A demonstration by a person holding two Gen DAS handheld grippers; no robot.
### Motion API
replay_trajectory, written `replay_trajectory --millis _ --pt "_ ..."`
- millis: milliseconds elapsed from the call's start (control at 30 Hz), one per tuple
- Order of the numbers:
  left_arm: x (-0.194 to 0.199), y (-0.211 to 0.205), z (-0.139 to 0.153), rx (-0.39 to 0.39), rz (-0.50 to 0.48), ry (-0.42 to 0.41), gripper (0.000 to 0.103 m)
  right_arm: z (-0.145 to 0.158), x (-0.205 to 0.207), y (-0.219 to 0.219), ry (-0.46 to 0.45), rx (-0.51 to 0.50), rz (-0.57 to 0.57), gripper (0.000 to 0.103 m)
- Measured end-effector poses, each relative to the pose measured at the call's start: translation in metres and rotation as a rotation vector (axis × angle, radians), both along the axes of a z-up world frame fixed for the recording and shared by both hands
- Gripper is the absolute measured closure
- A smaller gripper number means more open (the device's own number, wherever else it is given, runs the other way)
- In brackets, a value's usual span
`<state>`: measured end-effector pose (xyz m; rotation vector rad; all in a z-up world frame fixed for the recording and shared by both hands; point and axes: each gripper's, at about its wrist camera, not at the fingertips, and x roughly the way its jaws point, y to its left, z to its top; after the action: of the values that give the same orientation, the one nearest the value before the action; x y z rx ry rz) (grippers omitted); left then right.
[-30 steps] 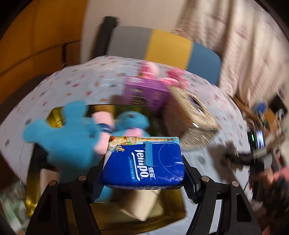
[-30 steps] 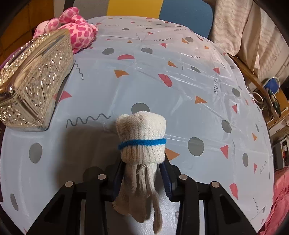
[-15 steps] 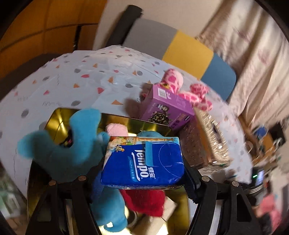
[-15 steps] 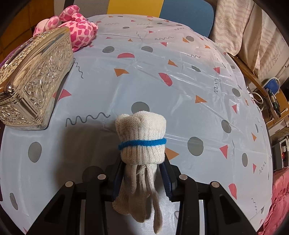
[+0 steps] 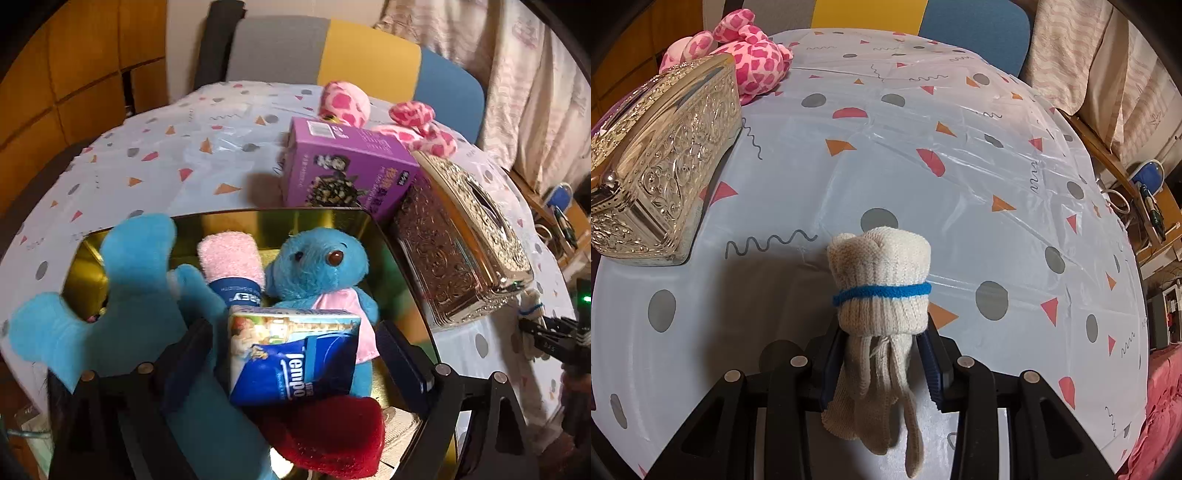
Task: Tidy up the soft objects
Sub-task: 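Lower the tissue pack into the gold tray and open the left tool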
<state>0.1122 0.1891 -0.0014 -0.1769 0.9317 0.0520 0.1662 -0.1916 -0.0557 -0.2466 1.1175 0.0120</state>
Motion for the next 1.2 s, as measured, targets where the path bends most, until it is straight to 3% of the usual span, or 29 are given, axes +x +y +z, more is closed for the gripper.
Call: replay_trajectory --millis 233,467,1200 --pt "-0.028 -0.003 0.022 0.069 0.119 -0.087 0.013 -0.001 -0.001 0.002 -0.002 -0.018 0.011 0.065" --pt "-0.056 -0.01 0.042 0.093 0.143 -0.167 0.013 -0.001 -0.002 0.002 -0.005 -0.029 0.021 0.065" --pt "-0.106 0.015 0.041 0.091 0.197 -0.183 0.013 -0.002 -0.007 0.003 0.021 -0.042 0.004 0.068"
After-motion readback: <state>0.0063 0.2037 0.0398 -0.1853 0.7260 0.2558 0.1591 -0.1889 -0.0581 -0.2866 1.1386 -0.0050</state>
